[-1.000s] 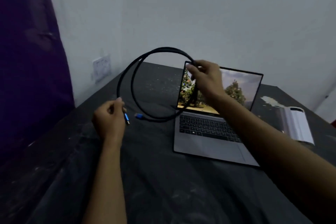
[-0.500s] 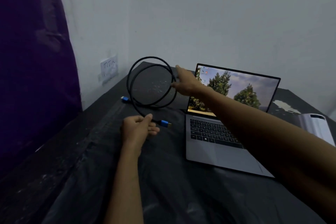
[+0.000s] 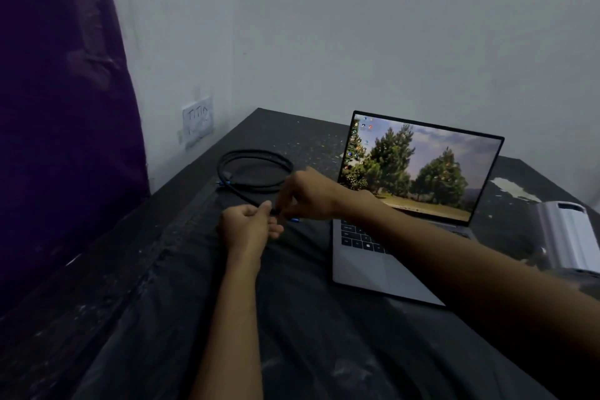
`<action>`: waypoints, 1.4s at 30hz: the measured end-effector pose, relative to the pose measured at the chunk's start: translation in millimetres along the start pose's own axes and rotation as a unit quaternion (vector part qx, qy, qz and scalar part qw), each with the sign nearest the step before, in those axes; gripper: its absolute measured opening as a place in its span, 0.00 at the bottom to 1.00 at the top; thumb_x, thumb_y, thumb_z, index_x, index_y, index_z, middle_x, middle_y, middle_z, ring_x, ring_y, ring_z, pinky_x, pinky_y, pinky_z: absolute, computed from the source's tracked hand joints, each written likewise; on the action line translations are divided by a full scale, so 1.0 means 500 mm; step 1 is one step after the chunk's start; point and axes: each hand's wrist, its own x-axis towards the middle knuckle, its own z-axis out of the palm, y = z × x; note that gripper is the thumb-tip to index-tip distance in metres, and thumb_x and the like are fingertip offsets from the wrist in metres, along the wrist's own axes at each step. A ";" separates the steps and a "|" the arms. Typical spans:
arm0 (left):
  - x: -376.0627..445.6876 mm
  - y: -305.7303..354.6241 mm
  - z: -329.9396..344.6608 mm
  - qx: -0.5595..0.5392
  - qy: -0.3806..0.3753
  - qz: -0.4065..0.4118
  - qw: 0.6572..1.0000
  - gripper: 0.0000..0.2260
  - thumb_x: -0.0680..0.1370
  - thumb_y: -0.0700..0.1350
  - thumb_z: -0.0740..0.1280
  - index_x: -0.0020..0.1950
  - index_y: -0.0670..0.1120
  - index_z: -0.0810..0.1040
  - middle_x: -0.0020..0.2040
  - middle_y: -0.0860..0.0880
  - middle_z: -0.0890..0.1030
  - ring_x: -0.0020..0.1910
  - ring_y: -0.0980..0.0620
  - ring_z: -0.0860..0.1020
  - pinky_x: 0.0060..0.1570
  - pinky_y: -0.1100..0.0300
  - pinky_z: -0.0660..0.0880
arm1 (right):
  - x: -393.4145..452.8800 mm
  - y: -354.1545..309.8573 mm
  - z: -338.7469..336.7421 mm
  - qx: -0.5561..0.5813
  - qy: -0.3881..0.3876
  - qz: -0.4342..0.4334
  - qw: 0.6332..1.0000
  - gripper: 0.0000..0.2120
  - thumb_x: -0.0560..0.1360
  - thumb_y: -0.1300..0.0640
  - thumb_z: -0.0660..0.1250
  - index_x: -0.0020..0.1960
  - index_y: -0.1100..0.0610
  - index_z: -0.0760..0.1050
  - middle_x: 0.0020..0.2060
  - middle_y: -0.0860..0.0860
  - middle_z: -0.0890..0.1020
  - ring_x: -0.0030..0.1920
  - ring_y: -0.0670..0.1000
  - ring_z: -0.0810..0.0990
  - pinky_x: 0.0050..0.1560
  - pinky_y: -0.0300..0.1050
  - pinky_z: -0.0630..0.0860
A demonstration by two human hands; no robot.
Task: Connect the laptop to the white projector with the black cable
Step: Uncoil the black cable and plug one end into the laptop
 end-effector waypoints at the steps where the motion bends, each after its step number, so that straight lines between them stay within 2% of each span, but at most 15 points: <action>1: 0.000 0.000 0.004 0.023 0.009 0.004 1.000 0.14 0.81 0.43 0.71 0.37 0.38 0.81 0.25 0.47 0.83 0.23 0.54 0.82 0.23 0.63 0.76 | 0.003 -0.004 0.003 -0.026 -0.005 -0.006 1.000 0.06 0.77 0.56 0.73 0.49 0.56 0.87 0.45 0.53 0.88 0.42 0.51 0.83 0.47 0.50 0.82; 5: -0.005 -0.005 0.016 0.099 0.022 0.032 0.994 0.15 0.79 0.45 0.72 0.37 0.37 0.82 0.25 0.47 0.84 0.21 0.55 0.81 0.21 0.65 0.75 | 0.013 -0.010 0.014 -0.081 -0.055 0.033 0.995 0.07 0.76 0.57 0.70 0.48 0.56 0.87 0.44 0.55 0.88 0.45 0.59 0.85 0.47 0.55 0.83; 7: -0.011 -0.006 0.024 0.125 -0.001 0.055 0.991 0.14 0.79 0.46 0.72 0.37 0.39 0.83 0.28 0.46 0.85 0.27 0.52 0.84 0.30 0.59 0.82 | 0.014 -0.002 0.009 -0.070 -0.050 0.062 0.994 0.08 0.74 0.59 0.69 0.48 0.56 0.87 0.45 0.55 0.89 0.47 0.59 0.86 0.48 0.54 0.83; 9: -0.022 -0.009 0.037 0.176 -0.032 0.087 0.980 0.11 0.78 0.47 0.73 0.37 0.44 0.83 0.32 0.47 0.85 0.37 0.48 0.86 0.42 0.53 0.84 | 0.016 0.017 0.003 -0.061 -0.050 0.085 0.993 0.11 0.72 0.62 0.67 0.49 0.57 0.88 0.47 0.55 0.89 0.49 0.58 0.86 0.50 0.53 0.83; 12: -0.054 -0.015 0.069 0.251 -0.092 0.130 0.955 0.10 0.73 0.54 0.76 0.37 0.51 0.81 0.38 0.52 0.87 0.45 0.49 0.86 0.52 0.53 0.81 | 0.022 0.056 -0.001 -0.053 -0.068 0.121 0.989 0.08 0.72 0.61 0.70 0.46 0.59 0.87 0.46 0.56 0.89 0.48 0.56 0.87 0.52 0.52 0.82; 15: -0.081 -0.033 0.100 0.404 -0.104 0.181 0.891 0.16 0.70 0.66 0.74 0.38 0.54 0.82 0.44 0.56 0.87 0.55 0.51 0.82 0.63 0.48 0.68 | 0.024 0.086 0.003 -0.023 -0.080 0.158 0.984 0.06 0.70 0.60 0.74 0.35 0.56 0.84 0.37 0.53 0.87 0.42 0.54 0.85 0.45 0.49 0.80; 18: -0.089 -0.045 0.115 0.464 -0.095 0.203 0.857 0.19 0.69 0.70 0.73 0.43 0.55 0.86 0.49 0.57 0.86 0.61 0.50 0.76 0.60 0.47 0.61 | 0.026 0.106 0.012 -0.008 -0.098 0.192 0.977 0.03 0.70 0.58 0.76 0.39 0.56 0.86 0.36 0.52 0.88 0.39 0.50 0.86 0.39 0.41 0.76; 21: -0.089 -0.047 0.118 0.469 -0.087 0.205 0.855 0.19 0.69 0.70 0.72 0.37 0.55 0.82 0.49 0.58 0.86 0.61 0.51 0.74 0.59 0.47 0.59 | 0.028 0.115 0.011 0.004 -0.114 0.202 0.973 0.04 0.71 0.57 0.76 0.45 0.55 0.88 0.34 0.50 0.88 0.34 0.47 0.87 0.36 0.38 0.76; 23: -0.089 -0.049 0.118 0.468 -0.084 0.205 0.856 0.19 0.69 0.70 0.72 0.35 0.55 0.79 0.48 0.58 0.86 0.60 0.51 0.74 0.59 0.47 0.60 | 0.030 0.119 0.008 0.005 -0.123 0.203 0.971 0.04 0.71 0.59 0.75 0.45 0.57 0.88 0.33 0.50 0.88 0.32 0.46 0.87 0.37 0.39 0.80; 26: -0.088 -0.052 0.118 0.465 -0.084 0.209 0.856 0.19 0.69 0.70 0.72 0.35 0.55 0.81 0.47 0.58 0.86 0.60 0.51 0.74 0.58 0.48 0.60 | 0.030 0.121 0.006 0.003 -0.133 0.202 0.970 0.04 0.72 0.58 0.74 0.44 0.57 0.87 0.38 0.52 0.89 0.36 0.50 0.89 0.43 0.47 0.86; 29: -0.088 -0.053 0.118 0.458 -0.086 0.209 0.859 0.19 0.69 0.70 0.72 0.38 0.54 0.84 0.45 0.58 0.85 0.60 0.51 0.74 0.58 0.48 0.59 | 0.031 0.114 0.003 -0.007 -0.120 0.184 0.976 0.06 0.71 0.58 0.72 0.44 0.59 0.86 0.42 0.56 0.89 0.44 0.55 0.88 0.47 0.50 0.85; 33: -0.090 -0.054 0.117 0.445 -0.082 0.213 0.866 0.19 0.69 0.69 0.72 0.39 0.53 0.84 0.44 0.59 0.85 0.60 0.52 0.74 0.60 0.49 0.60 | 0.032 0.104 0.001 -0.028 -0.135 0.173 0.975 0.11 0.73 0.56 0.73 0.51 0.61 0.87 0.47 0.56 0.90 0.49 0.56 0.88 0.54 0.52 0.84; 37: -0.092 -0.051 0.117 0.445 -0.083 0.210 0.867 0.19 0.69 0.69 0.72 0.38 0.54 0.84 0.44 0.60 0.85 0.59 0.53 0.74 0.60 0.49 0.60 | 0.028 0.108 0.001 -0.036 -0.144 0.172 0.974 0.08 0.75 0.55 0.73 0.48 0.60 0.86 0.44 0.55 0.89 0.50 0.57 0.87 0.52 0.49 0.82; 40: -0.093 -0.050 0.117 0.445 -0.085 0.208 0.867 0.19 0.69 0.69 0.72 0.38 0.54 0.84 0.44 0.60 0.85 0.59 0.53 0.74 0.60 0.49 0.60 | 0.028 0.108 -0.004 -0.032 -0.139 0.169 0.975 0.09 0.75 0.55 0.73 0.49 0.61 0.86 0.47 0.56 0.89 0.51 0.57 0.86 0.53 0.51 0.83; 42: -0.093 -0.050 0.117 0.445 -0.085 0.207 0.867 0.19 0.69 0.69 0.72 0.38 0.54 0.84 0.43 0.59 0.85 0.59 0.52 0.74 0.60 0.49 0.60 | 0.026 0.107 -0.004 -0.027 -0.141 0.166 0.976 0.08 0.76 0.55 0.73 0.46 0.61 0.85 0.43 0.57 0.88 0.46 0.56 0.86 0.50 0.49 0.82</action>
